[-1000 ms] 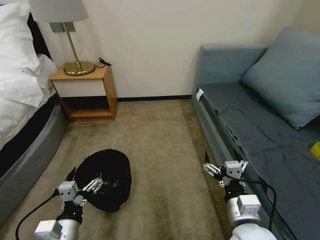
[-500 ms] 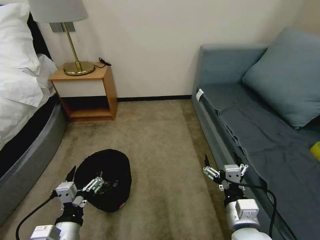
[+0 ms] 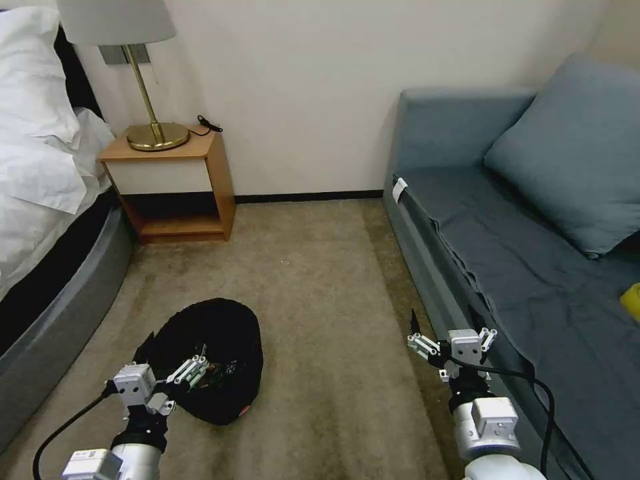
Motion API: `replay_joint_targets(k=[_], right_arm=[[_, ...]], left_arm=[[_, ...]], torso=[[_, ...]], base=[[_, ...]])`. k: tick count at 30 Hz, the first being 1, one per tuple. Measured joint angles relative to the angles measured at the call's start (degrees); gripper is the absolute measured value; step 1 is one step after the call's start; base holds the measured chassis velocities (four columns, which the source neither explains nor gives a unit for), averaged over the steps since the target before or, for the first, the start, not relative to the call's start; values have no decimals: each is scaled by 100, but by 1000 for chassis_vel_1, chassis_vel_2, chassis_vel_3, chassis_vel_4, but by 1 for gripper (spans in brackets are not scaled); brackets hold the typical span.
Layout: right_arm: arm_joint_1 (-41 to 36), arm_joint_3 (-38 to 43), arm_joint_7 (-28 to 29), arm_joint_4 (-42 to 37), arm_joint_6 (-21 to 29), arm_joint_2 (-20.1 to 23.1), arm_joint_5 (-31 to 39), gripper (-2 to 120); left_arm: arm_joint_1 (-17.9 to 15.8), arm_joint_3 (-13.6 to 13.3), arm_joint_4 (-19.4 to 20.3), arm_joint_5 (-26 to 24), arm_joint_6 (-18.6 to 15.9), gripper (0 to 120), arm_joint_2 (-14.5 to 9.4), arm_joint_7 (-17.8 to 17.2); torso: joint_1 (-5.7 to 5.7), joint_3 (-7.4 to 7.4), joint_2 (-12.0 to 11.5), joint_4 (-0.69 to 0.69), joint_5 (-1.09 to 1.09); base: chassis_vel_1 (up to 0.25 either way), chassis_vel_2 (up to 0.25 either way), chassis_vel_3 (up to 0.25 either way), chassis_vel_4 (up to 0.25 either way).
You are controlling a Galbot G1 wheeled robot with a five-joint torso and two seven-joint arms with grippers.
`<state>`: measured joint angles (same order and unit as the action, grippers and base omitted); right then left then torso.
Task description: Pick up the trash bin, then pick up the garbage on the floor and place it into the trash bin.
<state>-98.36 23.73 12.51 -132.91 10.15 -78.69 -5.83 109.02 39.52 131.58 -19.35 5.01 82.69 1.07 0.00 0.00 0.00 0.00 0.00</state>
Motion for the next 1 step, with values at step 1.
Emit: replay_joint_targets(k=[1], right_arm=[[0,1,-2,0,-1,2,2,100]], left_arm=[[-1,0,-1,1,-1,100,0,1]], torso=[[0,0,0,0,0]], base=[[0,0,0,0]])
